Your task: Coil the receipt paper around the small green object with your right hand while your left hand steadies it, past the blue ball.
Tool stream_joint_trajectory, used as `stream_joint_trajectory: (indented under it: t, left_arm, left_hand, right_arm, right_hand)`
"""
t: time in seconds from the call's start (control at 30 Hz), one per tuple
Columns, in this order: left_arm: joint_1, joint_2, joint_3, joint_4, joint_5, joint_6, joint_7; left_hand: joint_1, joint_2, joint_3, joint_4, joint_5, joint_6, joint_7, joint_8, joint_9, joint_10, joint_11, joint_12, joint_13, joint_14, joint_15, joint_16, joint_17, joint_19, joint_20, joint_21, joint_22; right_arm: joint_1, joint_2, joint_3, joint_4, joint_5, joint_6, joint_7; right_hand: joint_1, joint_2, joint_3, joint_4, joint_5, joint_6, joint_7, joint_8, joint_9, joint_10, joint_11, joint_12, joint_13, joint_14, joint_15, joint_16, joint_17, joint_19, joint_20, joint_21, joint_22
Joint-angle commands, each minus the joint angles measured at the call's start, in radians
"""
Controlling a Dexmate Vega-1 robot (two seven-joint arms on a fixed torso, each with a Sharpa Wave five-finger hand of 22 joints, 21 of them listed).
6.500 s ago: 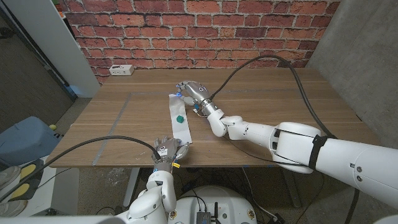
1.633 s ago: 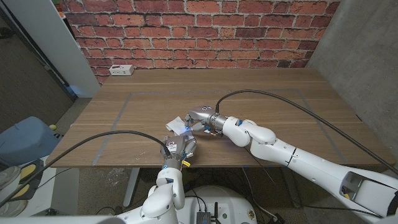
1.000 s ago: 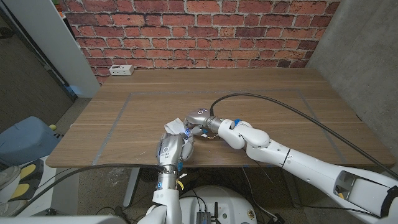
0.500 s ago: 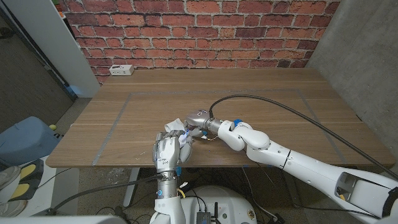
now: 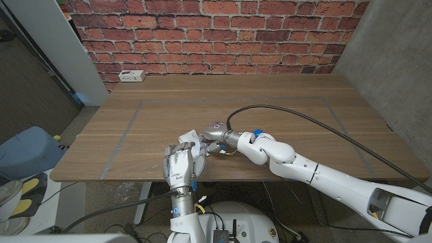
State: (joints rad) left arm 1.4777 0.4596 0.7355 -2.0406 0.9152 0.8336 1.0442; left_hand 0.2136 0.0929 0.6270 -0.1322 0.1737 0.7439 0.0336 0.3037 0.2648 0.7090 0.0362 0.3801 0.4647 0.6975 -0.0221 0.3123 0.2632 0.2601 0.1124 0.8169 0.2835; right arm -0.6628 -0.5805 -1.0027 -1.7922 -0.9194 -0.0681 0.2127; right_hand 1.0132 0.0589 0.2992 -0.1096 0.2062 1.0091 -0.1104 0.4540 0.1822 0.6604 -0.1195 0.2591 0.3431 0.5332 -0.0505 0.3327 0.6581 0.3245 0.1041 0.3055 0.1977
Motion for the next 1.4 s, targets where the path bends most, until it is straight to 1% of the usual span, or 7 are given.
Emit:
stream_joint_trajectory:
  t: [0.03, 0.3, 0.5, 0.8, 1.17, 1.3, 1.4]
  left_arm:
    - [-0.006, -0.005, 0.019, -0.036, -0.012, 0.096, -0.087]
    - [-0.048, 0.012, 0.066, -0.090, -0.004, 0.266, -0.277]
    - [-0.116, 0.052, 0.125, -0.135, -0.009, 0.409, -0.445]
    - [-0.223, 0.096, 0.212, -0.167, -0.054, 0.562, -0.560]
    - [-0.252, 0.100, 0.231, -0.165, 0.005, 0.562, -0.691]
    - [-0.266, 0.106, 0.239, -0.163, 0.047, 0.562, -0.759]
    - [-0.271, 0.135, 0.243, -0.174, 0.016, 0.526, -0.730]
  left_hand:
    - [-0.011, -0.002, 0.013, -0.003, 0.006, -0.034, -0.003, -0.020, -0.007, -0.022, -0.001, -0.023, -0.015, -0.026, 0.007, -0.025, -0.023, 0.001, 0.000, 0.000, -0.007]
    - [-0.044, -0.021, 0.002, 0.004, 0.003, 0.048, 0.024, -0.007, -0.025, 0.000, 0.003, -0.045, -0.050, -0.034, 0.002, -0.054, -0.063, 0.016, -0.005, 0.007, -0.026]
    - [-0.103, -0.049, -0.022, 0.023, -0.002, 0.030, 0.022, -0.044, -0.051, -0.026, -0.008, -0.090, -0.093, -0.094, -0.007, -0.095, -0.079, -0.089, 0.014, -0.040, -0.053]
    - [-0.160, -0.073, -0.040, 0.032, -0.002, -0.087, 0.008, -0.123, -0.079, -0.149, -0.028, -0.181, -0.172, -0.296, -0.007, -0.140, -0.083, -0.239, 0.027, -0.130, -0.092]
    - [-0.185, -0.079, -0.055, 0.041, 0.003, -0.330, -0.074, -0.134, -0.084, -0.371, -0.081, -0.203, -0.247, -0.491, 0.018, -0.136, -0.082, -0.352, 0.033, -0.208, -0.092]
    - [-0.186, -0.078, -0.057, 0.042, 0.003, -0.348, -0.091, -0.131, -0.084, -0.405, -0.088, -0.204, -0.253, -0.520, 0.022, -0.138, -0.081, -0.375, 0.030, -0.221, -0.091]
    - [-0.190, -0.078, -0.061, 0.046, 0.003, -0.344, -0.119, -0.121, -0.084, -0.409, -0.106, -0.188, -0.260, -0.522, 0.025, -0.125, -0.080, -0.391, 0.027, -0.232, -0.090]
  right_arm:
    - [-0.003, -0.005, 0.005, -0.012, 0.000, -0.003, 0.068]
    - [-0.005, -0.003, 0.002, -0.017, -0.019, -0.015, 0.084]
    - [-0.007, -0.003, 0.001, -0.015, -0.028, -0.015, 0.085]
    - [-0.006, 0.001, 0.003, -0.010, -0.028, -0.014, 0.087]
    - [0.002, 0.008, 0.005, 0.008, -0.012, -0.009, 0.086]
    - [0.003, 0.007, 0.007, 0.011, -0.005, -0.006, 0.080]
    - [0.002, 0.007, 0.008, 0.011, -0.004, -0.008, 0.076]
  right_hand:
    - [-0.039, -0.007, -0.002, 0.015, 0.006, -0.030, -0.001, -0.023, 0.002, -0.022, 0.009, -0.016, -0.004, -0.018, -0.140, -0.015, -0.004, -0.014, 0.008, -0.006, 0.001]
    - [-0.069, -0.018, 0.001, 0.017, 0.013, -0.089, 0.000, -0.067, 0.002, -0.062, 0.018, -0.033, -0.003, -0.044, -0.127, -0.036, -0.015, -0.033, 0.019, -0.017, 0.001]
    - [-0.063, -0.020, 0.006, 0.010, 0.016, -0.086, -0.004, -0.070, 0.002, -0.066, 0.015, -0.034, -0.003, -0.046, -0.127, -0.040, -0.019, -0.033, 0.020, -0.017, 0.001]
    - [-0.056, -0.022, 0.015, 0.000, 0.020, -0.076, -0.003, -0.073, 0.003, -0.063, 0.013, -0.033, -0.003, -0.042, -0.132, -0.044, -0.024, -0.031, 0.019, -0.018, 0.001]
    - [-0.057, -0.021, 0.023, -0.004, 0.024, -0.071, 0.001, -0.078, 0.003, -0.056, 0.013, -0.031, -0.003, -0.036, -0.135, -0.045, -0.028, -0.031, 0.018, -0.019, 0.000]
    - [-0.059, -0.021, 0.024, -0.004, 0.024, -0.068, 0.002, -0.079, 0.003, -0.056, 0.012, -0.031, -0.003, -0.034, -0.136, -0.045, -0.029, -0.031, 0.018, -0.019, 0.000]
    - [-0.060, -0.021, 0.026, -0.005, 0.025, -0.066, 0.004, -0.080, 0.004, -0.055, 0.012, -0.031, -0.002, -0.031, -0.135, -0.044, -0.029, -0.031, 0.018, -0.020, 0.000]
